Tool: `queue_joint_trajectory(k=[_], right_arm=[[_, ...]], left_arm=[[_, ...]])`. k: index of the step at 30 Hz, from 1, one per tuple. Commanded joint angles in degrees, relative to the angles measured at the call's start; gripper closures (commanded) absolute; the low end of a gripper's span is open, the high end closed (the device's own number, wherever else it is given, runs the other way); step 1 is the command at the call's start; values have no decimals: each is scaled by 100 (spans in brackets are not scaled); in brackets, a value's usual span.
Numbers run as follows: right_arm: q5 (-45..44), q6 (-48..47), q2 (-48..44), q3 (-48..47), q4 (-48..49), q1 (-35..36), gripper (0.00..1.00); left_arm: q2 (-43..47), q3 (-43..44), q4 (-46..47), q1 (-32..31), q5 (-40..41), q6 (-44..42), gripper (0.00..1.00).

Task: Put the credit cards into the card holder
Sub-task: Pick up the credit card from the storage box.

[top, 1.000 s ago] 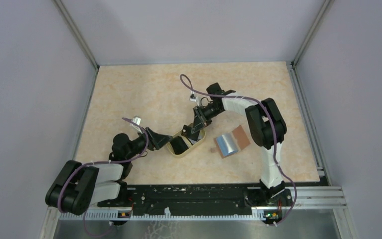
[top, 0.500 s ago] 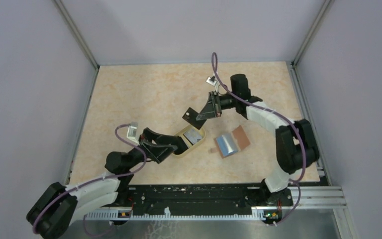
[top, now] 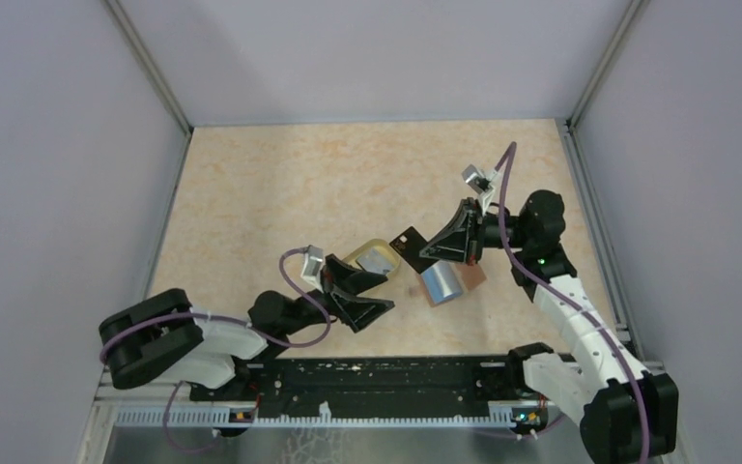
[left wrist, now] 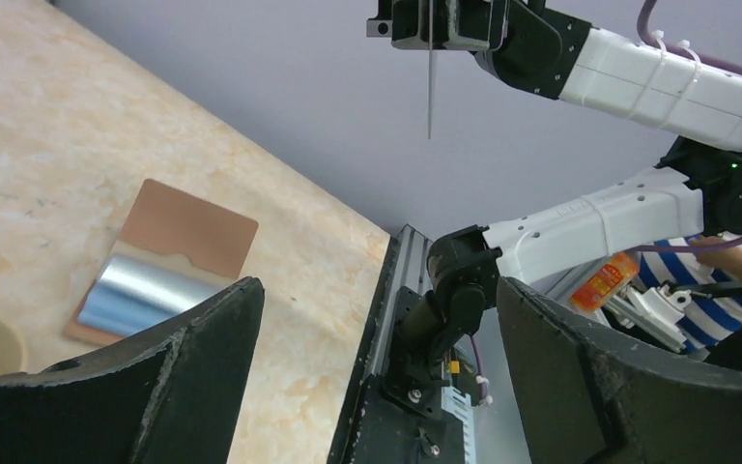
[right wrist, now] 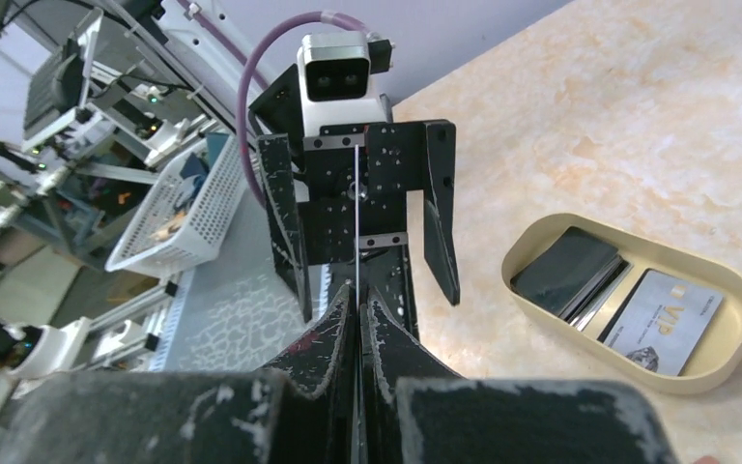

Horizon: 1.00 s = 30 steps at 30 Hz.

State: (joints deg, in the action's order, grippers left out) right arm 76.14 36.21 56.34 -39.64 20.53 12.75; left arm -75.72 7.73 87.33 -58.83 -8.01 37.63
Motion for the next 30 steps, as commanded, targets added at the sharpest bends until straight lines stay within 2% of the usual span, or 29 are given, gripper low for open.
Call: queue_joint_trajectory(k=[1,8,13,19,26,30], right_arm=[[-340,-92,-637,244,516,-75,100],[-258,310,-244,298,943,-74,100],[-219,357,-138,337,1016,-71,100],[-205,239,-180,378,965,6,100],[-166,62,-118,339,778,104,100],[-121,-115,-117,312,604,152,100]], left_arm=[[-325,498,1529,-364,356,-867,5],[-864,1060,1540,-445,350,-1034,12],[-1115,1401,1540,-445,372,-990,30],[-1334,1699,1540,-445,237,-839,41],[-1325,1803,1539,-438,301,-792,63],[-1269,1806,1535,-437,314,-794,65]])
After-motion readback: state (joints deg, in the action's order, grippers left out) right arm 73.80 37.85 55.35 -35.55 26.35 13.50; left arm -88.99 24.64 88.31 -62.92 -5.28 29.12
